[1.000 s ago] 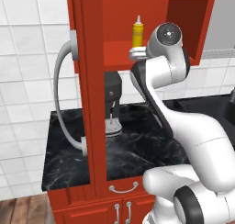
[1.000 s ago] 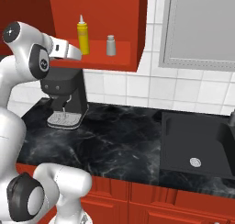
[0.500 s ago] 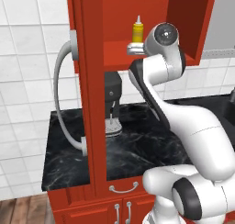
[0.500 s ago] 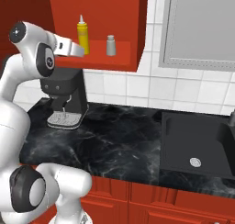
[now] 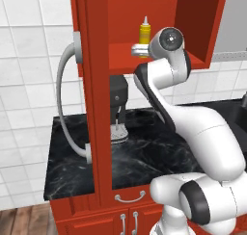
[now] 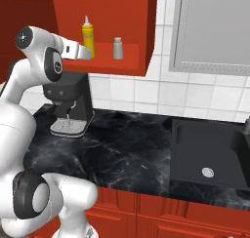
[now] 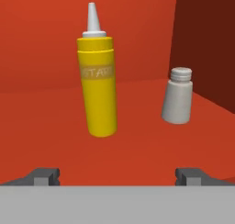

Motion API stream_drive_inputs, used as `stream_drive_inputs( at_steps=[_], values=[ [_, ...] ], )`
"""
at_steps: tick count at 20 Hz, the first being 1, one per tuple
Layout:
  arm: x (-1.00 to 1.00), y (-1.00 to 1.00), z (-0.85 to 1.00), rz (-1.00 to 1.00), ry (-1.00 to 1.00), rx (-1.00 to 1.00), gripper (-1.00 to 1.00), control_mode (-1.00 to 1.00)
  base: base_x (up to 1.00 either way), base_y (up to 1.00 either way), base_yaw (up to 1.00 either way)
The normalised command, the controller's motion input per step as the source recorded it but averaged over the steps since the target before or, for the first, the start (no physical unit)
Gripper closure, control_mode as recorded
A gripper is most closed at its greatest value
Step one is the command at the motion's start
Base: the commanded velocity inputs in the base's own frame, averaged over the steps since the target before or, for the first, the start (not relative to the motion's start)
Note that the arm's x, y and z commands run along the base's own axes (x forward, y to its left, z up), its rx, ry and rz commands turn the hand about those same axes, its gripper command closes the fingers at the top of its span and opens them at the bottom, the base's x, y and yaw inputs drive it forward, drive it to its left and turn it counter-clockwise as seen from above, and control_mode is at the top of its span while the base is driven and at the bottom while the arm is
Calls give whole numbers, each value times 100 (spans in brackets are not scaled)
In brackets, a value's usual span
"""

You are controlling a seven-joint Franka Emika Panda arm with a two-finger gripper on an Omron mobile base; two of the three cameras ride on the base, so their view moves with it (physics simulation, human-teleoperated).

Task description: Move the mustard and shaker from the cabinet to the dining counter.

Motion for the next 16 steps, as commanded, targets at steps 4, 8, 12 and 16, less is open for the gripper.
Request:
stream_drive_inputs(
  at_steps=[4,8,12,16],
  values=[
    [20,0,4,0,0,0,-100,-100,0,0,0],
    [25,6,3,0,0,0,-100,-100,0,0,0],
    [29,12,0,0,0,0,-100,-100,0,0,0],
    [33,6,0,0,0,0,-100,-100,0,0,0]
  ],
)
